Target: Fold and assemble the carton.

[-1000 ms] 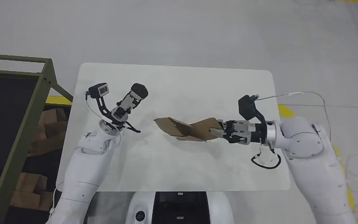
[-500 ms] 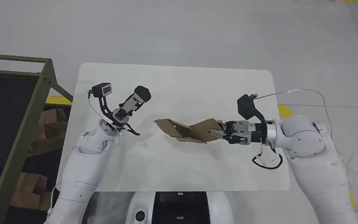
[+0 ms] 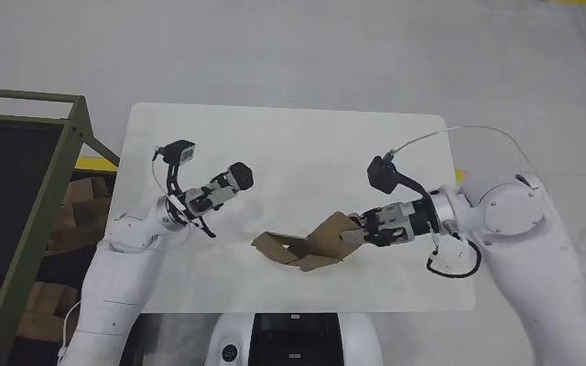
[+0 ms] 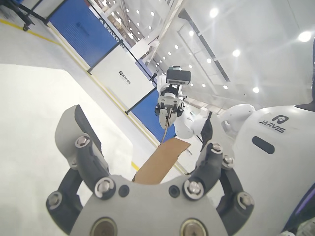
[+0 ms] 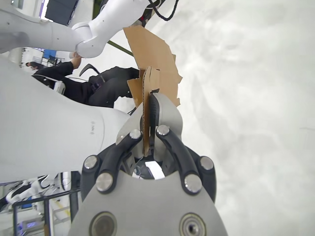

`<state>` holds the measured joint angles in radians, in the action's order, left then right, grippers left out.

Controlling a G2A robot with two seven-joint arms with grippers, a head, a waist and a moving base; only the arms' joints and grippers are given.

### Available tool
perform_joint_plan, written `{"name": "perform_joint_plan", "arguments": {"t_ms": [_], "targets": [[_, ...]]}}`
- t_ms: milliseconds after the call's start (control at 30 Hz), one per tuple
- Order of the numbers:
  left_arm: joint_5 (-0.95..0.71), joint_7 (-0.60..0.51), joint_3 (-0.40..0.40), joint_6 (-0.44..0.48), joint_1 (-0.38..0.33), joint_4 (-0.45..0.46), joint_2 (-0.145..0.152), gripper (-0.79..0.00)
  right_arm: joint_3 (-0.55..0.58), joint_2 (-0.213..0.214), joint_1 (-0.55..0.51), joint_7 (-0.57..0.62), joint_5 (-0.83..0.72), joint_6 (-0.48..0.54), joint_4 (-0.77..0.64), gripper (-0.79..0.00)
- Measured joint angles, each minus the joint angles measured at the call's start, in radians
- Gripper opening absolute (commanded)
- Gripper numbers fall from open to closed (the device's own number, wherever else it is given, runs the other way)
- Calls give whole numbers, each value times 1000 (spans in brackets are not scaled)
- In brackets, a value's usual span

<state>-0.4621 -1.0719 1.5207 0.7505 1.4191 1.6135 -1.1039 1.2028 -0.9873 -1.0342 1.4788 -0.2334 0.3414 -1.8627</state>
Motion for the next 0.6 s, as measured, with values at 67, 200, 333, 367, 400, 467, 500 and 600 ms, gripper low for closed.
{"name": "perform_joint_plan", "arguments": {"t_ms": [67, 200, 333, 367, 400, 467, 500, 600], "targets": [[-12, -56, 8, -56, 15, 28, 17, 0, -27, 8, 43, 35, -61, -35, 14, -785], [36, -123, -1, -124, 25, 47, 44, 0, -96, 22, 124, 58, -139, -58, 45, -785], [87, -89, -20, -90, 32, 51, 61, 0, -193, 44, 196, 57, -223, -57, 75, -785], [89, -83, -21, -84, 33, 52, 61, 0, -196, 45, 201, 57, -225, -57, 78, -785], [89, -81, -21, -83, 34, 52, 62, 0, -196, 46, 201, 57, -225, -57, 79, -785], [88, -82, -21, -84, 34, 52, 61, 0, -194, 45, 200, 57, -223, -57, 79, -785], [88, -83, -21, -85, 33, 52, 61, 0, -194, 45, 200, 57, -223, -57, 79, -785], [88, -83, -20, -85, 33, 52, 61, 0, -194, 45, 200, 57, -223, -57, 78, -785]]}}
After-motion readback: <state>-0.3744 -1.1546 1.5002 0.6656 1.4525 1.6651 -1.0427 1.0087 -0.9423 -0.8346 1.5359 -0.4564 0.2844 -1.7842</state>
